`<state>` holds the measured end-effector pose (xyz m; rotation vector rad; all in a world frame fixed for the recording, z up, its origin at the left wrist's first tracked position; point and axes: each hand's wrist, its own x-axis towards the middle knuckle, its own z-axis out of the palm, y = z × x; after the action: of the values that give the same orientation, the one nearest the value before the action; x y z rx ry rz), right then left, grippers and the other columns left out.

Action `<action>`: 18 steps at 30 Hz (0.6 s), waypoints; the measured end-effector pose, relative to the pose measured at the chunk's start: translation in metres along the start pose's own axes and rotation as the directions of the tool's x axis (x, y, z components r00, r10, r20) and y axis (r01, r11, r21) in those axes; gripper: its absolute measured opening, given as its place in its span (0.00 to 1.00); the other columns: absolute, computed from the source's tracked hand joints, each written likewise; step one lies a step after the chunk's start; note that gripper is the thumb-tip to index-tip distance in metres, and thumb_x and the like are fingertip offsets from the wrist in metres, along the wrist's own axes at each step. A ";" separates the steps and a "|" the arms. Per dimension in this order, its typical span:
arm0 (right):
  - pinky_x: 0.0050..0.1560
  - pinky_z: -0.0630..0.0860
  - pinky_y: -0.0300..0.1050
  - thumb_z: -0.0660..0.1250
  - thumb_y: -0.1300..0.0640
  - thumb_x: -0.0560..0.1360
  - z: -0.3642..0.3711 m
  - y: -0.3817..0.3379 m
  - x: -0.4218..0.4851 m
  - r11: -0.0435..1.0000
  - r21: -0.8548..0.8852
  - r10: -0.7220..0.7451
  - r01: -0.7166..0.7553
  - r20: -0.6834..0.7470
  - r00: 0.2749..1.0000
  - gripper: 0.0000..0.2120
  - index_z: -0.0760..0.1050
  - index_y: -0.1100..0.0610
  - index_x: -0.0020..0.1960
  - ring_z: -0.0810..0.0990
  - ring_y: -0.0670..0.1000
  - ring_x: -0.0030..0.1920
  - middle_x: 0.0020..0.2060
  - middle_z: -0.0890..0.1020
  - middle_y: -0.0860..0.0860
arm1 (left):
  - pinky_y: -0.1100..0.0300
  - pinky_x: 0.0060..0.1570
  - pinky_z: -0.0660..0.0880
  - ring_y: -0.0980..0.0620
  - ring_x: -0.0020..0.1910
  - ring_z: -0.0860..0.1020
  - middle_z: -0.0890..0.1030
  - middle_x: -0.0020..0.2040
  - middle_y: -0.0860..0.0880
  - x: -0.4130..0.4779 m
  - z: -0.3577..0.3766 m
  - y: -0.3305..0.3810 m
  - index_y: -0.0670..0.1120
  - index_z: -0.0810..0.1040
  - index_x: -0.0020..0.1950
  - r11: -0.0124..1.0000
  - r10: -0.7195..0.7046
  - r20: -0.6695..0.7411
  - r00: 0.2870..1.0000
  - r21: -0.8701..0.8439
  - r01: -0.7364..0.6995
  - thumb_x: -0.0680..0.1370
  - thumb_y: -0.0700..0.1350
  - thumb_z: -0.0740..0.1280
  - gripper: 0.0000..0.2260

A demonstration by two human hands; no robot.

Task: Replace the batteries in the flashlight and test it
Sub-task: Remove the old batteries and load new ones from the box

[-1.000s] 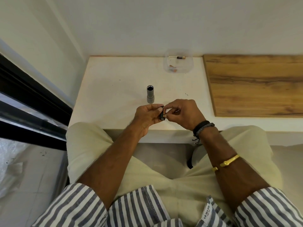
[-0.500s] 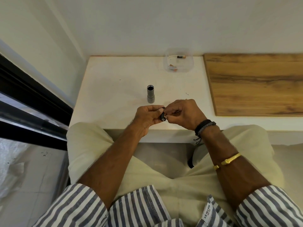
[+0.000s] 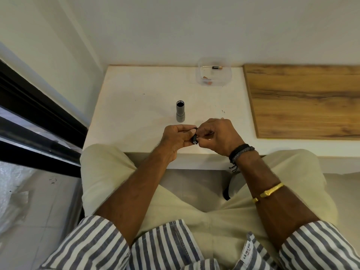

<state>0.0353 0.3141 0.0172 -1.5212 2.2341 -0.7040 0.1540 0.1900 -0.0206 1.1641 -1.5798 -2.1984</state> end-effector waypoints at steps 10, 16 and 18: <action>0.49 0.82 0.51 0.72 0.64 0.71 0.005 0.002 -0.001 0.994 0.053 -0.085 0.097 -0.185 0.979 0.08 0.87 0.55 0.47 0.82 0.49 0.46 0.46 0.86 0.51 | 0.57 0.40 0.83 0.44 0.44 0.85 0.84 0.50 0.43 0.000 -0.002 0.006 0.38 0.82 0.57 0.992 0.009 -0.036 0.999 -0.122 -0.013 0.78 0.36 0.69 0.08; 0.47 0.83 0.50 0.74 0.59 0.71 0.008 0.004 -0.002 0.990 0.143 0.020 0.013 -0.227 0.974 0.04 0.87 0.55 0.45 0.83 0.48 0.42 0.42 0.86 0.49 | 0.55 0.45 0.83 0.43 0.50 0.84 0.84 0.53 0.42 0.000 -0.002 0.004 0.39 0.81 0.58 0.973 0.002 -0.051 0.999 -0.229 -0.014 0.79 0.36 0.68 0.08; 0.47 0.83 0.44 0.76 0.60 0.72 0.010 0.008 -0.001 0.963 0.257 0.140 -0.075 -0.248 0.959 0.04 0.87 0.55 0.46 0.84 0.47 0.41 0.42 0.87 0.49 | 0.52 0.50 0.82 0.42 0.54 0.83 0.84 0.54 0.40 0.002 -0.003 0.004 0.40 0.81 0.59 0.958 -0.016 -0.054 0.998 -0.285 0.000 0.80 0.35 0.66 0.09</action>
<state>0.0353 0.3157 0.0049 -1.2358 2.2907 -1.1606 0.1534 0.1846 -0.0181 1.1335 -1.1868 -2.2820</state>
